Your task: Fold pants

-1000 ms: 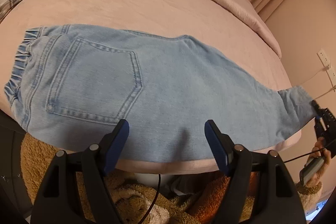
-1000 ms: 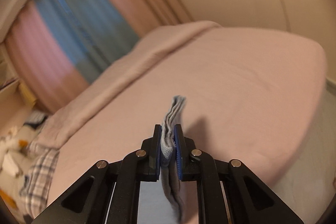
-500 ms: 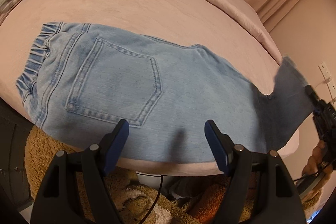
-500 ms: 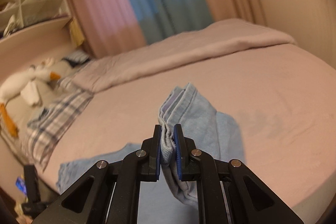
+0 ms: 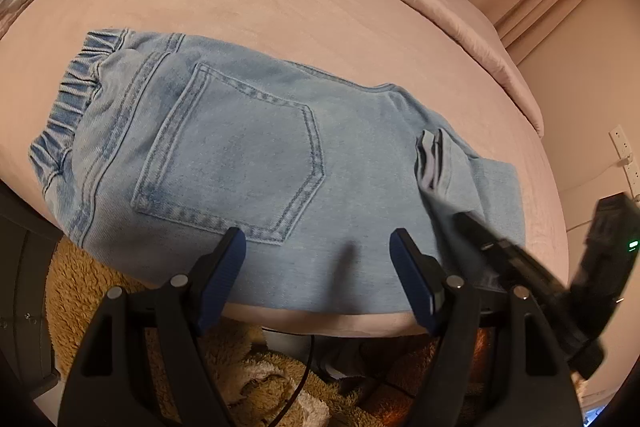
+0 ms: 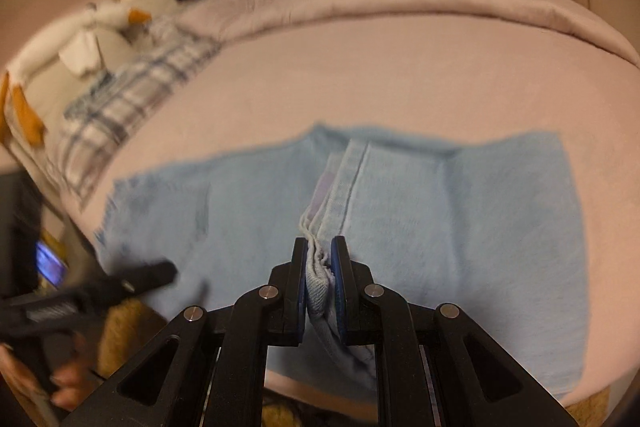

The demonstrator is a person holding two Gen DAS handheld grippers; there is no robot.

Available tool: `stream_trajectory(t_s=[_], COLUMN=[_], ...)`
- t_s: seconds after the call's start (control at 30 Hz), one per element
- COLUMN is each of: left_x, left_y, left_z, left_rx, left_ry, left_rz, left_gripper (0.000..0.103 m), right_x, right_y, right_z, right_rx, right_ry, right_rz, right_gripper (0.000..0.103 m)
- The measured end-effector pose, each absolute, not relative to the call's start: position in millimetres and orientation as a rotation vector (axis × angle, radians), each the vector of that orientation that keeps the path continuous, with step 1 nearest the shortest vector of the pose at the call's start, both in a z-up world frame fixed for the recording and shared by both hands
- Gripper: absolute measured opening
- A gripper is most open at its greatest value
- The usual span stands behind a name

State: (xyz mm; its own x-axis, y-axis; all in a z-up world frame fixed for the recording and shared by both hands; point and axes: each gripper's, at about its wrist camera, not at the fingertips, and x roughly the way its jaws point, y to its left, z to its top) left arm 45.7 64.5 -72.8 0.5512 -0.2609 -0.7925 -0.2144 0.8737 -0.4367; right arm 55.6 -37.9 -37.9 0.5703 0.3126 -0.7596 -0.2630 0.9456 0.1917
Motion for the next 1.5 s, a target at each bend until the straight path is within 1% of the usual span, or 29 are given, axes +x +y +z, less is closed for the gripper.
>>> stream_trajectory(t_s=[0.1,0.23,0.33,0.4,0.43,0.6,0.7,0.77,0.83,0.87,0.93,1.0,1.03,1.07,1.17,1.2,1.23,1.33,1.5], left_x=[46.4,47.9,49.2,51.3,52.6,67.2,82.9,95.8,108.7,115.1,126.1,133.0,137.5,140.8,149.0,149.1,148.9,142.0,125.3], left_y=[65.0,64.1,62.4,61.1,59.8,41.0,21.6,10.3,-0.4,-4.7,-10.8,-16.3,-19.9,-22.5,-26.7,-25.9,-26.0,-30.2,-22.2], left_z=[-72.4,-71.9,-70.0,-68.6,-67.7,-62.0,-63.1,-69.3,-79.3,-85.0,-93.2,-93.4,-94.3,-96.2,-99.2,-99.1,-99.9,-95.7,-67.2], left_rx=[-0.525,-0.524,-0.530,-0.537,-0.538,-0.512,-0.496,-0.496,-0.500,-0.507,-0.513,-0.506,-0.520,-0.539,-0.552,-0.564,-0.574,-0.528,-0.517], left_ry=[1.001,1.006,1.007,1.006,1.006,1.007,1.012,1.038,1.081,1.102,1.119,1.110,1.113,1.121,1.139,1.135,1.138,1.123,1.023], left_rz=[-0.029,-0.041,-0.055,-0.071,-0.079,-0.153,-0.239,-0.287,-0.319,-0.330,-0.319,-0.328,-0.359,-0.384,-0.396,-0.400,-0.402,-0.390,-0.376], left_gripper=[0.074,0.074,0.074,0.074,0.074,0.074,0.074,0.070,0.060,0.057,0.047,0.042,0.040,0.040,0.037,0.028,0.016,0.007,0.006], right_x=[57.8,57.0,54.7,50.4,46.7,26.1,29.6,34.1,34.9,34.4,32.6,29.3,27.8,27.8,32.5,34.2,34.9,35.3,31.7], right_y=[-34.3,-35.8,-36.7,-42.8,-46.7,-82.8,-112.0,-132.9,-149.2,-156.5,-167.9,-178.7,-181.1,-181.7,-182.9,-183.3,-183.1,-183.0,-178.1], right_z=[-50.0,-45.0,-39.0,-32.2,-27.6,4.1,1.7,-7.0,-15.0,-18.5,-23.8,-27.3,-30.0,-32.1,-39.0,-41.7,-42.6,-44.1,-38.6], right_rx=[0.039,0.023,0.052,0.085,0.102,0.105,0.134,0.168,0.190,0.196,0.211,0.235,0.240,0.246,0.275,0.284,0.290,0.307,0.313], right_ry=[0.944,0.959,0.963,0.965,0.957,0.844,0.837,0.868,0.885,0.892,0.903,0.897,0.896,0.902,0.919,0.924,0.928,0.941,0.938], right_rz=[0.344,0.348,0.365,0.386,0.386,0.261,0.125,0.035,-0.028,-0.051,-0.087,-0.104,-0.098,-0.089,-0.061,-0.056,-0.056,-0.056,-0.055], right_gripper=[0.013,0.013,0.021,0.038,0.041,0.042,0.042,0.042,0.042,0.042,0.042,0.031,0.030,0.028,0.028,0.028,0.028,0.028,0.028])
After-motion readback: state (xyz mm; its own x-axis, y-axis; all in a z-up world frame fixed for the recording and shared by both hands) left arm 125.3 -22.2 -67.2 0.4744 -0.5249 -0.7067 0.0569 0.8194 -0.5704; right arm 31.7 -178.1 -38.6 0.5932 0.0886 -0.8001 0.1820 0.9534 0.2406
